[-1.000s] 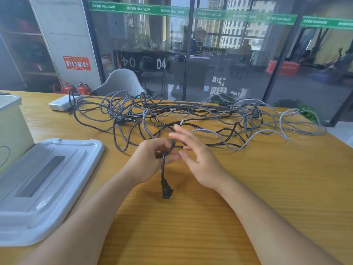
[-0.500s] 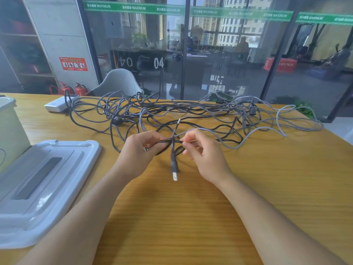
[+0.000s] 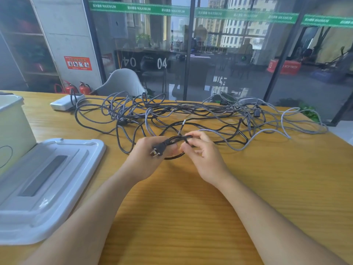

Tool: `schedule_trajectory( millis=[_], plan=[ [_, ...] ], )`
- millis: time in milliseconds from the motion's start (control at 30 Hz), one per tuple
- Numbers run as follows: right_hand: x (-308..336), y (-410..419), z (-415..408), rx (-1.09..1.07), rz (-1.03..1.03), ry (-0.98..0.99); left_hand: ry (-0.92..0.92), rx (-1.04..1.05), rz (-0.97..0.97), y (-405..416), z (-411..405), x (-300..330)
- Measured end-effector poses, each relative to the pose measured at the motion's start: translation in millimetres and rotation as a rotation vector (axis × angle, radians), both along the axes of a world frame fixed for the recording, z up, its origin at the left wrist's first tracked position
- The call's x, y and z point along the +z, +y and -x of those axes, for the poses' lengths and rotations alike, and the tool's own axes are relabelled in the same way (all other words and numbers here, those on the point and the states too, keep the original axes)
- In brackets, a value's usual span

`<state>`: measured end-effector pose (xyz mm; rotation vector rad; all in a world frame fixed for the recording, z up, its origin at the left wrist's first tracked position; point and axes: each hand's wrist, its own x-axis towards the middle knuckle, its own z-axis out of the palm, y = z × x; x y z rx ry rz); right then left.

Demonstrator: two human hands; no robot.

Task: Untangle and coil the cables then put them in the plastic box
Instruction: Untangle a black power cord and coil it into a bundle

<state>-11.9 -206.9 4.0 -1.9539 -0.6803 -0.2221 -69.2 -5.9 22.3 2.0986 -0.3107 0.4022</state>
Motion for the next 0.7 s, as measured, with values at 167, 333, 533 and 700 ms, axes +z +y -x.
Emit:
schedule_trajectory(
  millis=[167,333,533,700],
  plan=[
    [11.8,-12.7,-2.4,-0.094,0.298,-0.042,-0.047,0.092,0.049,-2.6,1.8,3.5],
    [22.4,-12.1,3.7,-0.293,0.600,-0.102,-0.105,0.068,0.065,-4.3,2.4,4.9],
    [17.9,-21.1,0.6,-0.285,0.801,-0.045,-0.207,0.148,0.299,-1.0,2.6,11.7],
    [17.2,-42.7,-7.2,-0.257,0.724,0.007,-0.243,0.279,0.376,10.5,0.4,18.2]
  ],
)
